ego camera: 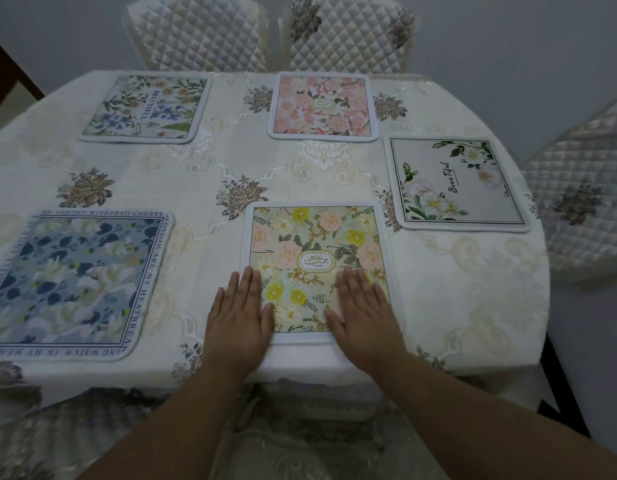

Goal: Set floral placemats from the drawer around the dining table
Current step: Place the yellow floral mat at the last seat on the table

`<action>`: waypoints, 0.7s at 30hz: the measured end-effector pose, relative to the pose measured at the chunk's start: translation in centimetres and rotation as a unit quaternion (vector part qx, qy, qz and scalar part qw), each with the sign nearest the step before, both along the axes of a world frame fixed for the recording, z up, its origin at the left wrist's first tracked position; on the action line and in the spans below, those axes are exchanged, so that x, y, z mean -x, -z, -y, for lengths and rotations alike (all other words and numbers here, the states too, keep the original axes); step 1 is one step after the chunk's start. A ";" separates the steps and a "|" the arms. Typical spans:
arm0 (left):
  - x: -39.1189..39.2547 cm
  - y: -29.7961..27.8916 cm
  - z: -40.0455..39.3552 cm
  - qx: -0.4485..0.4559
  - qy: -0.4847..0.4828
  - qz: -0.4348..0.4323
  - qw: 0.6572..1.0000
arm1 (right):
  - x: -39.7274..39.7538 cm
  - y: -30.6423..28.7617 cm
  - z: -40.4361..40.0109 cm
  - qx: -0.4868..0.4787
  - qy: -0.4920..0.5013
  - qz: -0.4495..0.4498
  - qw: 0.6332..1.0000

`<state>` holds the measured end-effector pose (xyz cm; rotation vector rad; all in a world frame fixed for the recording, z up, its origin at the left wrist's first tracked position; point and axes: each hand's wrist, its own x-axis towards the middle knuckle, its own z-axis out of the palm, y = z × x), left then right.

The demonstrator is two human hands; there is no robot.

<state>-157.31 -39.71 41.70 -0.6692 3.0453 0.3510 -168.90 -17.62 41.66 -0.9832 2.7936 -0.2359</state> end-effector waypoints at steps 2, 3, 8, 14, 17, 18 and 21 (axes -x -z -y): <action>-0.1 -0.3 -0.1 -0.014 -0.006 -0.007 1.000 | 1.0 0.1 -2.3 -0.013 0.021 0.003 1.000; 0.2 -0.6 0.0 -0.021 -0.017 -0.009 1.000 | 1.4 0.1 -3.3 -0.013 0.032 0.001 0.999; 4.1 -2.5 0.4 0.000 -0.072 -0.031 0.997 | 2.1 0.4 -4.7 -0.011 0.051 -0.001 0.999; 4.4 -0.3 -0.3 -0.034 -0.076 -0.031 0.996 | 3.0 -0.8 -3.3 -0.011 0.056 -0.024 0.998; 4.5 -0.4 -0.2 -0.023 -0.068 -0.020 0.997 | 5.7 -2.1 -0.4 0.026 0.044 -0.070 0.996; 4.5 -0.4 -0.2 -0.025 -0.070 -0.016 0.997 | 6.8 -2.4 1.2 0.058 0.058 -0.056 0.995; 4.5 -0.3 -0.3 -0.024 -0.071 -0.013 0.997 | 10.0 -2.7 6.7 0.068 0.056 0.029 0.996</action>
